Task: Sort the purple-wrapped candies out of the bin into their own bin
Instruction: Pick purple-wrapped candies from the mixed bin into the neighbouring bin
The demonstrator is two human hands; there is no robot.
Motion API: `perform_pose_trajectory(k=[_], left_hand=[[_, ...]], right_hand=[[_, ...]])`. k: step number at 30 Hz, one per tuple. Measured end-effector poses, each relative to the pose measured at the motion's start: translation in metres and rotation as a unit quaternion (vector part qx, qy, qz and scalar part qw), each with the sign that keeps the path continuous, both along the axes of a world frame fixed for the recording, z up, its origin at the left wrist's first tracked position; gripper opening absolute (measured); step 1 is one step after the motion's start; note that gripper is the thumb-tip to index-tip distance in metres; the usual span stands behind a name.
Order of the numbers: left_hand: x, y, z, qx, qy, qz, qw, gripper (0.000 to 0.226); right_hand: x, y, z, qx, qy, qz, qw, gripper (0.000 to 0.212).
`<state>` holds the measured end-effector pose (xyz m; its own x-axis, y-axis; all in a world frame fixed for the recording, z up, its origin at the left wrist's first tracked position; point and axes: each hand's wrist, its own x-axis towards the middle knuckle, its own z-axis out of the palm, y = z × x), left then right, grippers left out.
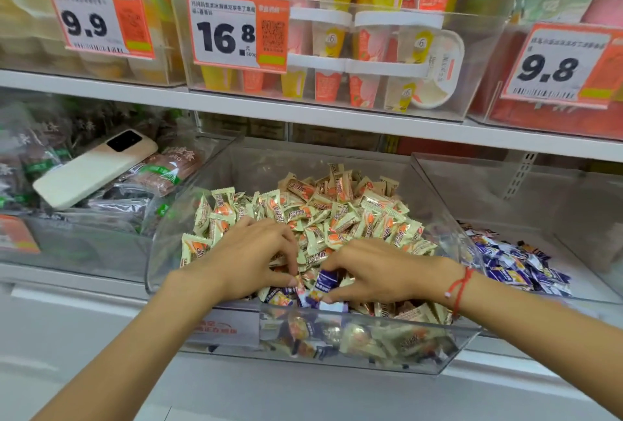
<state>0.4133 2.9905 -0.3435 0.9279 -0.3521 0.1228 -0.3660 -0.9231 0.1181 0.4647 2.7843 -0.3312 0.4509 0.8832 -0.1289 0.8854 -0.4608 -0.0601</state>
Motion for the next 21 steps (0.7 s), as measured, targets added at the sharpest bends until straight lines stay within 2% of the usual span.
perform_pose_trajectory(k=[5, 9, 13, 16, 21], left_hand=[[0.0, 0.0, 0.0, -0.063, -0.069, 0.05, 0.994, 0.01], [-0.002, -0.001, 0.003, -0.041, -0.079, 0.06, 0.994, 0.019], [-0.007, -0.004, 0.005, 0.036, -0.001, 0.049, 0.998, 0.051], [-0.007, -0.008, 0.005, 0.049, -0.003, 0.047, 0.998, 0.04], [-0.002, -0.008, 0.001, 0.023, -0.064, 0.041, 0.997, 0.019]], right_hand=[[0.02, 0.012, 0.002, 0.056, -0.017, -0.066, 0.996, 0.019], [0.034, 0.005, 0.017, 0.128, -0.067, -0.122, 0.982, 0.011], [0.033, -0.01, 0.028, 0.216, 0.063, -0.159, 0.961, 0.017], [0.023, -0.024, 0.035, 0.318, 0.156, -0.209, 0.912, 0.008], [-0.01, -0.045, 0.042, 0.427, 0.206, -0.235, 0.849, 0.011]])
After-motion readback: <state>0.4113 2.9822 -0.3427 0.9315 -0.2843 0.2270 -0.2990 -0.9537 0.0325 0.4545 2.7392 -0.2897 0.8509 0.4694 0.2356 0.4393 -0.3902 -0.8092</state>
